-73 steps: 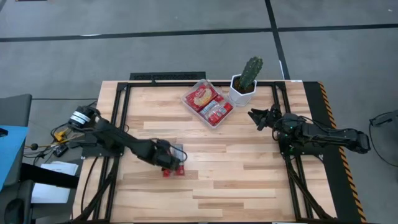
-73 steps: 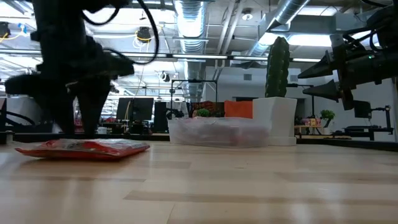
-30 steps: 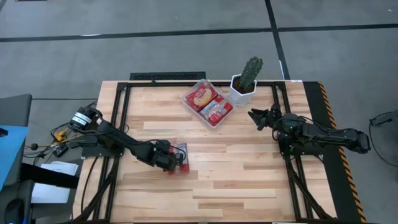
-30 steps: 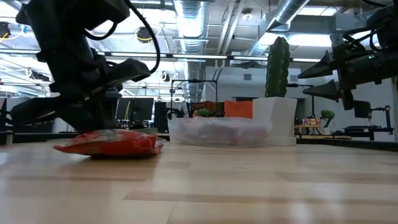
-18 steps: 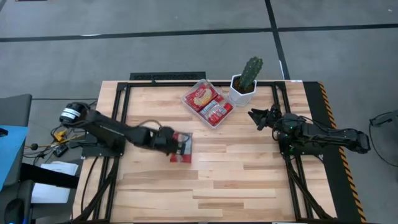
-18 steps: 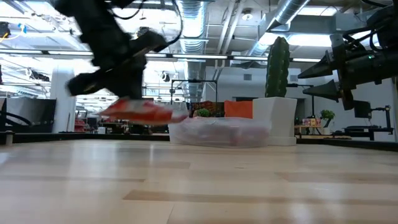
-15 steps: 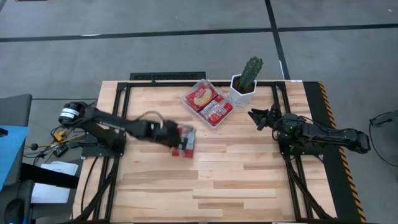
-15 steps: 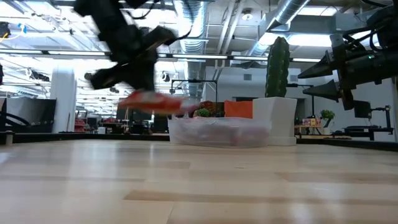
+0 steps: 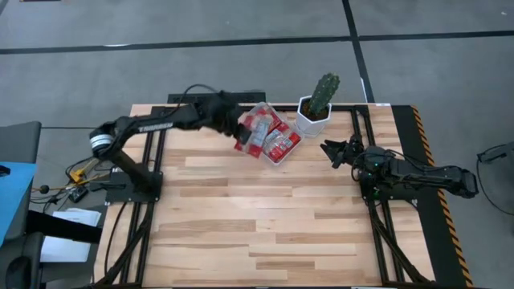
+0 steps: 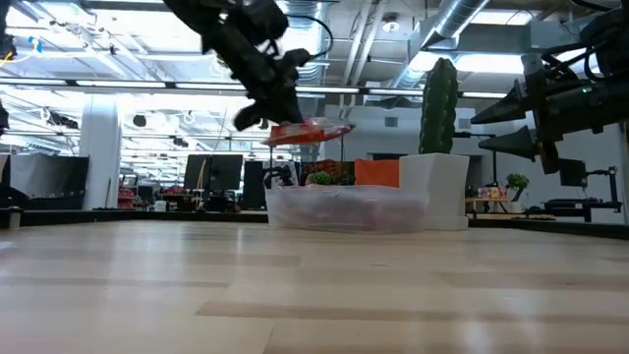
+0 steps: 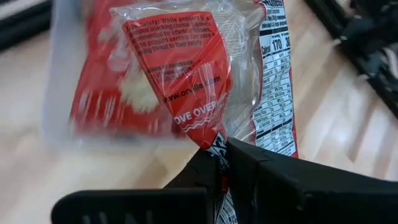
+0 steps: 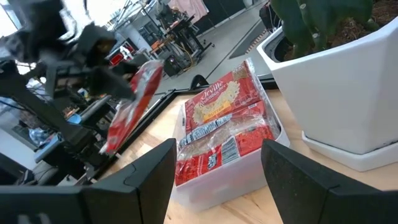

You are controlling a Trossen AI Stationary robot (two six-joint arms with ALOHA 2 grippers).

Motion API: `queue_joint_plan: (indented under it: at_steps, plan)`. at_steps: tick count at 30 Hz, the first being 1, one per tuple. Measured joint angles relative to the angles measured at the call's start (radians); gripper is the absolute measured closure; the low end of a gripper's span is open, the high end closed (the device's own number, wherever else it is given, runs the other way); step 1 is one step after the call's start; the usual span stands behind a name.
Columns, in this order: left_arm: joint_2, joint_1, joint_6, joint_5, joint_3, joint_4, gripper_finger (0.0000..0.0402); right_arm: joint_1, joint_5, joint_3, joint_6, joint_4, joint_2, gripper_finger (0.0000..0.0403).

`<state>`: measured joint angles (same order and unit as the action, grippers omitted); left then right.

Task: Sort popcorn bags into baskets
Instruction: Put the red popcorn bag into the transparent bin

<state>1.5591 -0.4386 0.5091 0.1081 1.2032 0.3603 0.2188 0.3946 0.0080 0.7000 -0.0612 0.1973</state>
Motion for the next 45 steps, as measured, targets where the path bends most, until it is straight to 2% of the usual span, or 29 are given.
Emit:
queue_joint_plan:
  at_steps: [4, 12, 17, 22, 26, 28, 30, 33, 41, 45]
  plan:
    - [0.126, -0.062, -0.118, 0.128, 0.126, 0.03, 0.0401, 0.0, 0.0, 0.0, 0.004, 0.0, 0.0, 0.0143]
    - [0.384, -0.076, -0.274, 0.182, 0.444, 0.174, 0.0397, 0.0, 0.001, 0.0, 0.006, 0.0, 0.0, 0.0143]
    - [0.514, -0.047, -0.332, 0.184, 0.59, 0.279, 0.0394, 0.0, 0.001, 0.0, 0.007, 0.0, 0.0, 0.0143]
    - [0.591, -0.027, -0.341, 0.183, 0.636, 0.297, 0.0393, 0.0, 0.001, 0.0, 0.007, 0.0, 0.0, 0.0143]
    - [0.614, -0.024, -0.302, 0.158, 0.638, 0.274, 0.038, 0.0, 0.001, 0.0, 0.007, 0.0, 0.0, 0.0143]
    - [0.621, -0.023, -0.301, 0.181, 0.639, 0.268, 0.037, 0.0, 0.001, 0.0, 0.007, 0.0, 0.0, 0.0143]
    - [0.622, -0.022, -0.322, 0.212, 0.639, 0.272, 0.0357, 0.0, 0.001, 0.0, 0.007, 0.0, 0.0, 0.0143]
    - [0.621, -0.007, -0.348, 0.192, 0.639, 0.266, 0.0327, 0.0, 0.001, 0.0, 0.007, 0.0, 0.0, 0.0143]
    - [0.621, 0.017, -0.35, 0.148, 0.639, 0.175, 0.021, 0.0, 0.001, 0.0, 0.007, 0.0, 0.0, 0.0143]
    - [0.621, 0.007, -0.328, 0.143, 0.665, 0.206, 0.0171, 0.0, 0.001, 0.0, 0.007, 0.0, 0.0, 0.0143]
